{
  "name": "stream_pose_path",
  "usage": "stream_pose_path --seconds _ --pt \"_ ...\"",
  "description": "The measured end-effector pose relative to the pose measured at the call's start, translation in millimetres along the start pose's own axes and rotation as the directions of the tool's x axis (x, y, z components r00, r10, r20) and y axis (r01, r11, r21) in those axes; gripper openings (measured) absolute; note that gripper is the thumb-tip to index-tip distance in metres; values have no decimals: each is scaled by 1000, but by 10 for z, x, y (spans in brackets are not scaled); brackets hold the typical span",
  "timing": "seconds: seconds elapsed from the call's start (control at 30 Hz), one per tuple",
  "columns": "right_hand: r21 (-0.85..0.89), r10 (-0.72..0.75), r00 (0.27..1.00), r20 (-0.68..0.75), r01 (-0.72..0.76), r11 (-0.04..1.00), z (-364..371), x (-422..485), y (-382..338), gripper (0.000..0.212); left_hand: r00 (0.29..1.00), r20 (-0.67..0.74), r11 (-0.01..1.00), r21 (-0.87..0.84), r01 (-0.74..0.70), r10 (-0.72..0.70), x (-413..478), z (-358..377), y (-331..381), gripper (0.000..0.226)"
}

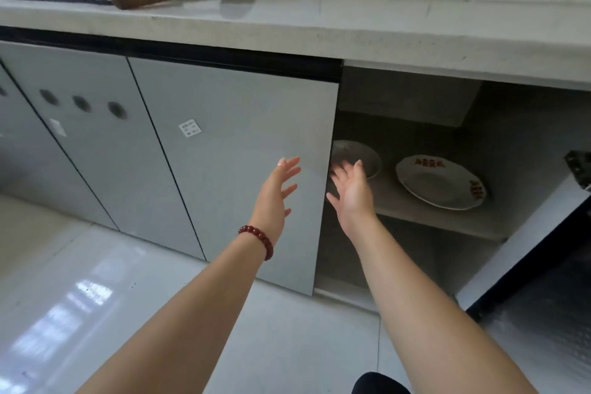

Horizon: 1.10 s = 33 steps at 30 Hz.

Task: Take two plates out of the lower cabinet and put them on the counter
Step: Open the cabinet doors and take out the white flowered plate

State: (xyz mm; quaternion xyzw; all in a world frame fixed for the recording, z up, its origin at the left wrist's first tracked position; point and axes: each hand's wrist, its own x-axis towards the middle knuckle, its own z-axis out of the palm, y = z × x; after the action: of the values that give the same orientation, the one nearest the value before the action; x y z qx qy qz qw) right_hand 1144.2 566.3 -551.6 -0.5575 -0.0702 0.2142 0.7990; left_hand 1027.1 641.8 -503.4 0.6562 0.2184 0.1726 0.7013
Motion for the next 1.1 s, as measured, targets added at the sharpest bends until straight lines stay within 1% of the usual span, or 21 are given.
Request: stream_pose_path --seconds 0.1,0.27,0.43,0.57,0.73,0.9,1.1 --pt "10 -7 1000 -13 8 1000 -23 -14 33 55 1000 -17 1000 -6 -3 3 -24 -41 -20 50" --pt "66 21 1000 13 -22 998 -84 -168 112 54 998 -60 999 -44 7 -10 -122 -115 -44 48" --pt "47 16 999 29 -18 999 -84 -347 213 55 995 -94 997 -76 14 -21 -283 -192 -67 44" --pt "68 29 997 65 -33 997 -67 -510 264 53 993 -114 997 -74 6 -14 -451 -260 -108 45" --pt "29 36 991 128 -40 999 -19 -761 303 51 991 -132 998 -60 1 -9 -672 -390 -215 46" --pt "-67 24 984 178 -13 998 82 -1014 435 53 984 -175 996 -82 -26 11 -835 -553 -274 44" --pt "-117 90 948 305 -56 992 236 -1271 619 57 966 -256 992 -107 -59 29 -1009 -804 -282 45"
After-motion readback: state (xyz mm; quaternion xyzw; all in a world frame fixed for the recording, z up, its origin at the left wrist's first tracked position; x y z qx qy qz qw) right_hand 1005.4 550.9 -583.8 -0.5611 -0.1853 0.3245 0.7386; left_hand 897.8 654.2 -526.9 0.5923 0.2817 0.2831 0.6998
